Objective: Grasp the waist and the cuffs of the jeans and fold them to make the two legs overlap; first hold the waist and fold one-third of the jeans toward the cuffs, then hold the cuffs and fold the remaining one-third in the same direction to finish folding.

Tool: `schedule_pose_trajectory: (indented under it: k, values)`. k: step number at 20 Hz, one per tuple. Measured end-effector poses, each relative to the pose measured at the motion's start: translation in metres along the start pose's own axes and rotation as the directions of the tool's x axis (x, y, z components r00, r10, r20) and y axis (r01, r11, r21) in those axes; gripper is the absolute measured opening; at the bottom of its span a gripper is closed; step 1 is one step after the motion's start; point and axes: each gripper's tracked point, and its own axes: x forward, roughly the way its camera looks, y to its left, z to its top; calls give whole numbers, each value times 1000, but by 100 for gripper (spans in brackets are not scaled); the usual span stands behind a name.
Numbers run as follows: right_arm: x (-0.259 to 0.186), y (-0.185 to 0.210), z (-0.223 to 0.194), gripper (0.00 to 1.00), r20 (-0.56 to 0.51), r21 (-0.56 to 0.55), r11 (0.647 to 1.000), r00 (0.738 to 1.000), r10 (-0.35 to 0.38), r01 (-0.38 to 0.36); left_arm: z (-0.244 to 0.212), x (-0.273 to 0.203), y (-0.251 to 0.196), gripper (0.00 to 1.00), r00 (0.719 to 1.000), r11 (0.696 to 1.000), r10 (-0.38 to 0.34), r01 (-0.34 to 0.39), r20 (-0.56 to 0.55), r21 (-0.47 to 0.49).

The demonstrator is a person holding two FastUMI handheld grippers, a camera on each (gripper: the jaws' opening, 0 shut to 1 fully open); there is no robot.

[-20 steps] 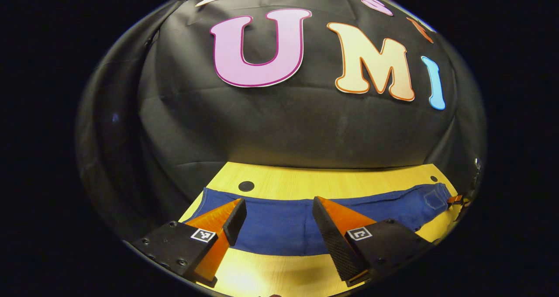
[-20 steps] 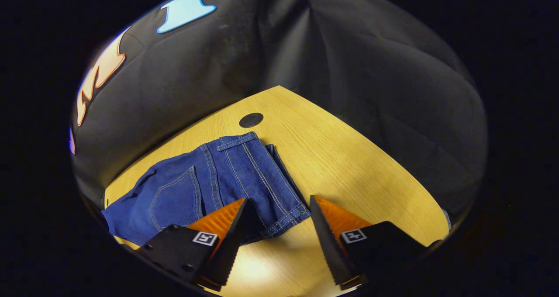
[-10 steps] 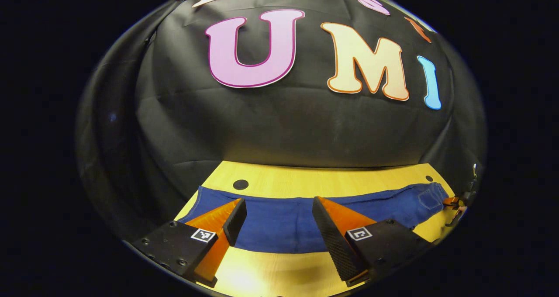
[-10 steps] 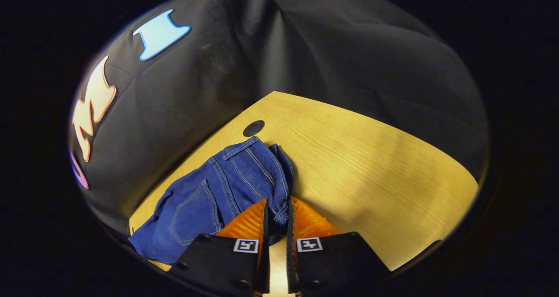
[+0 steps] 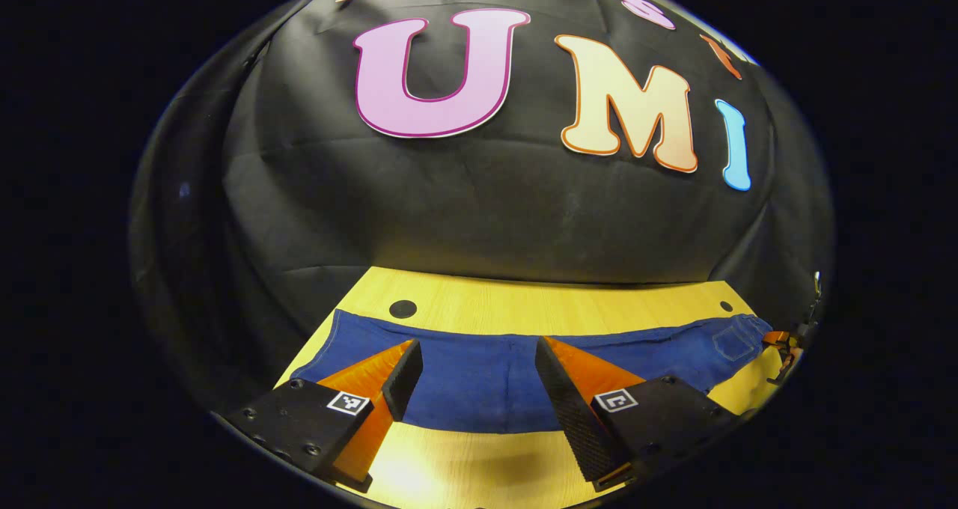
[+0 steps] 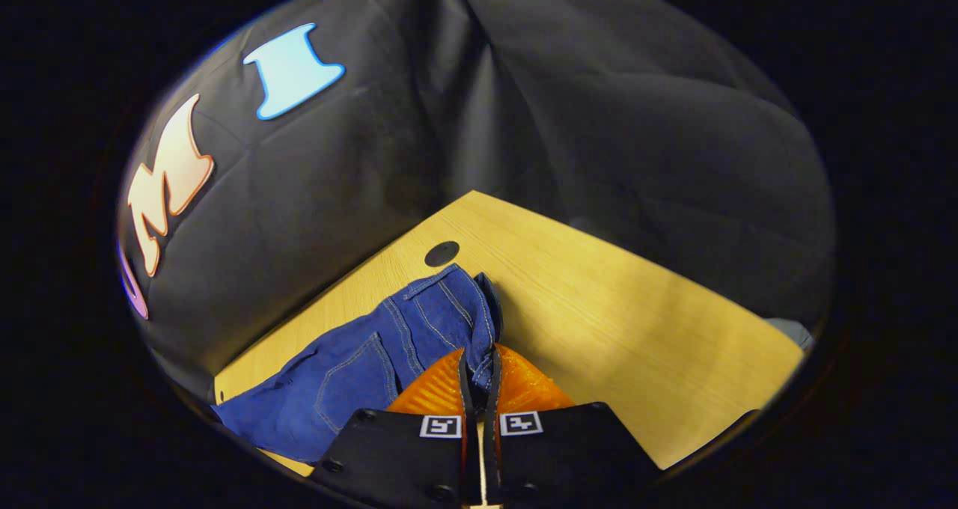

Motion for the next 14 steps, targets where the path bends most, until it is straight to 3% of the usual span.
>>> schedule_pose_trajectory:
  k: [4, 7, 11, 14]
  values:
    - [-45, 27, 30, 2, 88, -31, 999, 996, 33, -30, -4, 3, 9, 94, 998, 998, -59, 59, -7, -9]
    - [-97, 83, 49, 4, 166, -41, 989, 975, 145, -140, -6, 7, 19, 95, 995, 995, -102, 102, -11, -2]
    - [-139, 194, 53, 4, 209, -84, 933, 909, 360, -350, -13, 9, 27, 95, 984, 984, -176, 175, -12, -41]
    - [-164, 279, 29, 4, 182, -118, 849, 830, 528, -514, -20, 12, 41, 96, 981, 980, -192, 191, -15, -54]
